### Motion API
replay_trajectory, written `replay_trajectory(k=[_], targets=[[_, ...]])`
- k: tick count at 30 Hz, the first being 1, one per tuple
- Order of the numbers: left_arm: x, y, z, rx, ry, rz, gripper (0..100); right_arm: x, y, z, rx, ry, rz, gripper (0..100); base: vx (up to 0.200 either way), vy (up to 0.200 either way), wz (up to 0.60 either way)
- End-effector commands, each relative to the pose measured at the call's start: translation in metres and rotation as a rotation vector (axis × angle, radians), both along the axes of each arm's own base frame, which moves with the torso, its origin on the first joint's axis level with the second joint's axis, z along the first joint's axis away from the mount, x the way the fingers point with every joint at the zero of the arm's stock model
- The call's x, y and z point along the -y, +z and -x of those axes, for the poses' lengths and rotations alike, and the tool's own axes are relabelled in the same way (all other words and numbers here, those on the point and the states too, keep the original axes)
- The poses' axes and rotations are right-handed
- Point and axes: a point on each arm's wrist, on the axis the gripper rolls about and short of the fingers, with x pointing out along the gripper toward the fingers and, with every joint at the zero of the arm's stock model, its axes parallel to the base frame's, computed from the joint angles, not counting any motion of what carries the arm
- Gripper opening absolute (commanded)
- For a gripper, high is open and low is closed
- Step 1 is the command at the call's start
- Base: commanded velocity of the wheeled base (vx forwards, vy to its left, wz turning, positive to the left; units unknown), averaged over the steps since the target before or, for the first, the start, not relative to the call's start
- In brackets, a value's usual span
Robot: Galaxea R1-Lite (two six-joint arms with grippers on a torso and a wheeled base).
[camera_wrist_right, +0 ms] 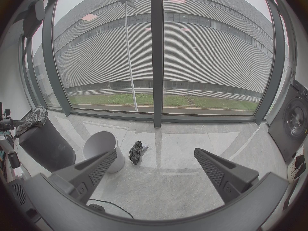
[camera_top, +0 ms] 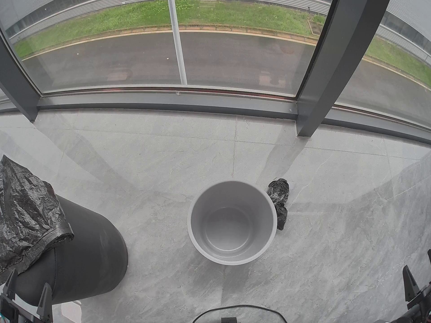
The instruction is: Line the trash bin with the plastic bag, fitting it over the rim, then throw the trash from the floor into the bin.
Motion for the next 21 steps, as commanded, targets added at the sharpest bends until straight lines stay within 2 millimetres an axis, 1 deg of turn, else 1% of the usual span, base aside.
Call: replay_trajectory(k=[1, 7, 8, 9, 10, 11, 12, 13, 14, 16, 17, 21], targets=[[0.0, -0.005, 0.0, -0.001, -0.013, 0.02, 100, 0.0, -0.004, 0.0, 0.002, -0.003, -0.005, 100, 0.0, 0.0, 0.0], [0.0, -0.005, 0.0, 0.007, -0.01, 0.018, 100, 0.0, -0.004, 0.0, 0.005, 0.002, 0.015, 100, 0.0, 0.0, 0.0], [0.0, -0.003, 0.0, 0.022, -0.005, 0.014, 100, 0.0, 0.001, 0.001, 0.031, -0.001, 0.023, 100, 0.0, 0.0, 0.0], [0.0, 0.009, 0.002, 0.054, -0.021, 0.019, 100, 0.0, 0.017, 0.006, 0.106, 0.012, 0.017, 100, 0.0, 0.0, 0.0], [0.0, 0.033, 0.007, 0.111, -0.027, 0.036, 100, 0.0, 0.039, 0.011, 0.169, 0.02, 0.01, 100, 0.0, 0.0, 0.0], [0.0, 0.061, 0.011, 0.14, -0.041, 0.071, 100, 0.0, 0.06, 0.011, 0.169, 0.032, -0.008, 100, 0.0, 0.0, 0.0], [0.0, 0.068, 0.011, 0.145, -0.048, 0.082, 100, 0.0, 0.064, 0.009, 0.159, 0.034, -0.015, 100, 0.0, 0.0, 0.0], [-0.001, 0.098, 0.008, 0.144, -0.083, 0.131, 100, 0.0, 0.08, 0.002, 0.113, 0.035, -0.038, 100, 0.0, 0.0, 0.0], [-0.001, 0.111, 0.003, 0.134, -0.1, 0.141, 100, 0.0, 0.088, -0.002, 0.099, 0.037, -0.041, 100, 0.0, 0.0, 0.0], [-0.001, 0.116, 0.0, 0.123, -0.107, 0.14, 100, 0.0, 0.09, -0.006, 0.082, 0.043, -0.04, 100, 0.0, 0.0, 0.0], [0.0, 0.115, -0.009, 0.072, -0.112, 0.133, 100, -0.001, 0.093, -0.012, 0.051, 0.079, -0.032, 100, 0.0, 0.0, 0.0], [0.002, 0.103, -0.031, -0.068, -0.151, 0.06, 100, -0.002, 0.104, -0.031, 0.043, 0.124, -0.025, 100, 0.0, 0.0, 0.0]])
